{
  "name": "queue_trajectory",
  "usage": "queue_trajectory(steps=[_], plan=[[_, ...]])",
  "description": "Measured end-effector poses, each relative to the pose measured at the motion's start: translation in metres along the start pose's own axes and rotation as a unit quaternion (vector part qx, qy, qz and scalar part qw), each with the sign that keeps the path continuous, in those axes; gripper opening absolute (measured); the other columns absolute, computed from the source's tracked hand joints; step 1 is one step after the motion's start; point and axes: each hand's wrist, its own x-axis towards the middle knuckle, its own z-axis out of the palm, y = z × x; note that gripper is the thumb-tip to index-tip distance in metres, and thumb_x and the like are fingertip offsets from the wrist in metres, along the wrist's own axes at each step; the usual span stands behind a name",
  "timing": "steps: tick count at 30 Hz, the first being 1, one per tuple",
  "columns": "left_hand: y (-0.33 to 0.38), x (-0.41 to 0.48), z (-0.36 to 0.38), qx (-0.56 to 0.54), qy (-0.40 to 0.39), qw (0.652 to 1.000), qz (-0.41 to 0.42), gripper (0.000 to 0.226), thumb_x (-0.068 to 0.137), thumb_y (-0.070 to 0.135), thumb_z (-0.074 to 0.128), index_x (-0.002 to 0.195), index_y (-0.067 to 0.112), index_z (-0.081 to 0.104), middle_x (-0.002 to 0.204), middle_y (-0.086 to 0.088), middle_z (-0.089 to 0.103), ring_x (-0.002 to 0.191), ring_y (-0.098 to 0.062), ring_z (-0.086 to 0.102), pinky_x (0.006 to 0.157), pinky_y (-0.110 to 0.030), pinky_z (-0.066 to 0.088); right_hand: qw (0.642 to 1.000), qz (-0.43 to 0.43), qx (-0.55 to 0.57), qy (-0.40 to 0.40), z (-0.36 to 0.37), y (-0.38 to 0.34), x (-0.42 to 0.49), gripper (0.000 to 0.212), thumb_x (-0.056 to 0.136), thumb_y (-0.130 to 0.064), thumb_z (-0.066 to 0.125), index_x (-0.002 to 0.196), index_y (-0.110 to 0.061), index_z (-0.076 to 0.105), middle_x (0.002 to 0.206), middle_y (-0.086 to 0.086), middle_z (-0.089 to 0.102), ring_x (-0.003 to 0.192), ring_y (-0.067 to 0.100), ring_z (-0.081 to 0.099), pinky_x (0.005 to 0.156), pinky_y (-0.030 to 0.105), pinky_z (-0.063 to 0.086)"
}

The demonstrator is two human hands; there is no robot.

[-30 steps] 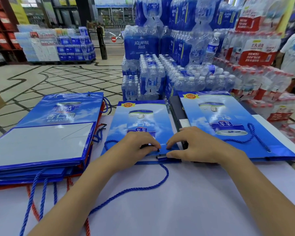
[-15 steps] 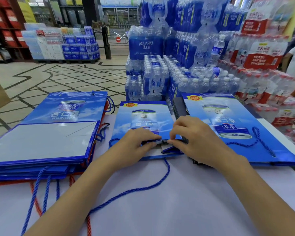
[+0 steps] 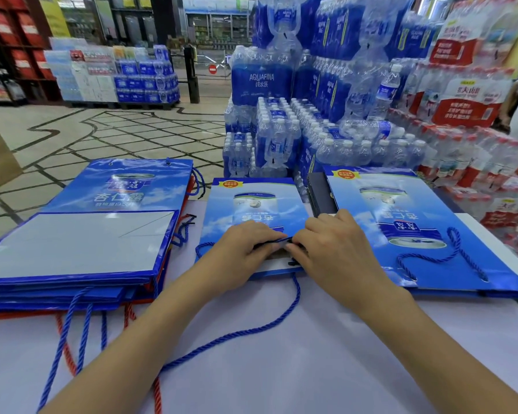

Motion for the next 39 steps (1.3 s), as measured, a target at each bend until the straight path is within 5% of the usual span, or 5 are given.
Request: queue_trajectory(steps=[8,17,27,33,39], plan=[[-0.009,-0.002,0.007,0.091,0.013,0.996,-0.022,0.031,0.096,0.027,0.044,0.115,0.022,0.069,0.092,0.007,0.065,0.086,-0.018,0.050,0.077,-0.042,0.047,0.989,0.030,0.142,-0.025,0.010,0.002,-0.001,0.022,0.080,-0.020,0.062,0.061,-0.014,0.054,0.058,0.000,0.050,0.054,0.023,0.045,0.058,0.034,0.039],[0.003,-0.001,0.010,0.159,-0.079,0.983,-0.044,0.033,0.102,0.018,0.038,0.130,0.026,0.055,0.110,0.004,0.055,0.100,-0.015,0.041,0.086,-0.042,0.044,0.992,-0.018,0.114,-0.045,0.005,0.006,-0.003,0.021,0.073,-0.025,0.063,0.056,-0.016,0.056,0.053,-0.004,0.052,0.044,0.017,0.040,0.053,0.022,0.023],[0.004,0.003,0.010,0.131,-0.091,0.984,-0.084,0.033,0.103,0.019,0.035,0.130,0.026,0.051,0.111,0.003,0.048,0.107,-0.015,0.042,0.089,-0.040,0.044,0.996,-0.061,0.064,0.010,0.001,0.001,0.000,0.030,0.087,-0.023,0.048,0.061,-0.015,0.060,0.054,0.001,0.051,0.046,0.021,0.043,0.048,0.030,0.031],[0.005,0.004,0.008,0.044,-0.065,0.991,-0.105,0.027,0.103,0.015,0.040,0.121,0.016,0.060,0.104,0.001,0.049,0.102,-0.014,0.046,0.093,-0.029,0.037,0.995,-0.020,0.083,-0.049,0.003,0.001,-0.002,0.023,0.079,-0.034,0.078,0.071,-0.016,0.066,0.063,-0.001,0.058,0.055,0.022,0.055,0.052,0.030,0.041],[0.001,0.004,0.007,0.043,-0.060,0.993,-0.087,0.025,0.102,0.014,0.042,0.117,0.013,0.062,0.095,0.008,0.044,0.094,-0.009,0.042,0.086,-0.019,0.033,0.990,-0.009,0.133,-0.048,0.006,0.002,-0.003,0.014,0.077,-0.018,0.068,0.065,-0.014,0.061,0.058,0.000,0.055,0.052,0.023,0.051,0.051,0.028,0.038]])
